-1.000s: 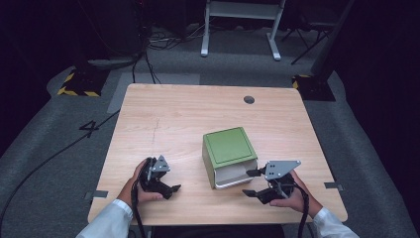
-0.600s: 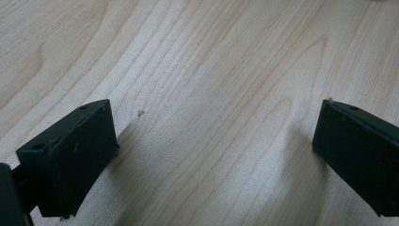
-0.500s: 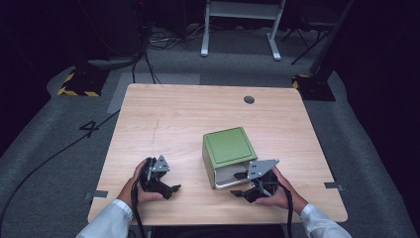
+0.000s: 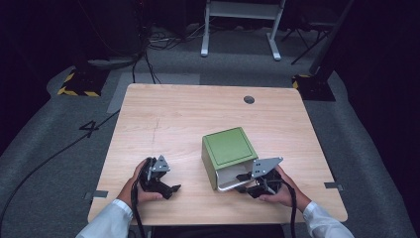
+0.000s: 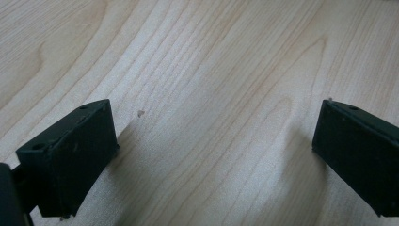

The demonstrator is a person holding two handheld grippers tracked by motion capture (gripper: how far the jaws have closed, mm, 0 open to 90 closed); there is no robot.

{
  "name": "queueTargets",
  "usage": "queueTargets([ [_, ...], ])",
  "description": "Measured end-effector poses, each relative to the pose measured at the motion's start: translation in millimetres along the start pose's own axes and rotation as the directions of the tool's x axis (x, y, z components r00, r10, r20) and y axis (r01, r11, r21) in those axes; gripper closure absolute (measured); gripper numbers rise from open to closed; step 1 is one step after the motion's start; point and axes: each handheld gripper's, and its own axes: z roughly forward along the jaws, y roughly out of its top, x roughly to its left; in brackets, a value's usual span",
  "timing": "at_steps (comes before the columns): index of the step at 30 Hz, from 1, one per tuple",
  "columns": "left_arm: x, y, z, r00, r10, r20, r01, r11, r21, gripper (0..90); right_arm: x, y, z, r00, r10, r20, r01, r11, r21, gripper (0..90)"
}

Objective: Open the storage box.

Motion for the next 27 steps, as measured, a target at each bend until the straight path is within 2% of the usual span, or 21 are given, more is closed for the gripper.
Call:
queueTargets([
  [16,0.0,0.0,0.1,1.0,0.0,0.001,0.0,1.0,-0.001,0.5,8.2,-3.7,-9.1,0.9986,-0.038,-0.036,0.038,0.999,0.013,60.5],
  [22,-0.1,0.0,0.1,1.0,0.0,0.0,0.0,1.0,-0.001,0.5,16.6,-12.9,-20.1,0.9962,-0.062,-0.062,0.063,0.998,0.019,60.7],
  [27,0.0,0.0,0.1,1.0,0.0,0.0,0.0,1.0,-0.001,0.5,20.2,-16.9,-24.0,0.9955,-0.069,-0.066,0.071,0.997,0.025,59.8],
])
